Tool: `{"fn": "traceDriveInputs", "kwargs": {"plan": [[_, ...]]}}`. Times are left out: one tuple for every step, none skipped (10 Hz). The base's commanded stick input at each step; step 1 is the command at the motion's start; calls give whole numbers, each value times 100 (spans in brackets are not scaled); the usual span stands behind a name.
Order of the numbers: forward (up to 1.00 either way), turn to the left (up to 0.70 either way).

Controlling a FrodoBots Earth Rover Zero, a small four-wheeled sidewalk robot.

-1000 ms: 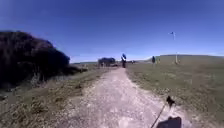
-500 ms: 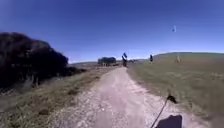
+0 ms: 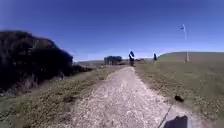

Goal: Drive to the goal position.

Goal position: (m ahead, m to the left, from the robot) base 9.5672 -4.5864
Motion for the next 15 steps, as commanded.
{"fn": "traceDriveInputs", "kwargs": {"plan": [[100,0],[100,0],[100,0],[100,0],[100,0],[100,0],[100,0],[100,0],[100,0],[100,0],[100,-17],[100,-36],[100,-40],[100,-40],[100,-2]]}}
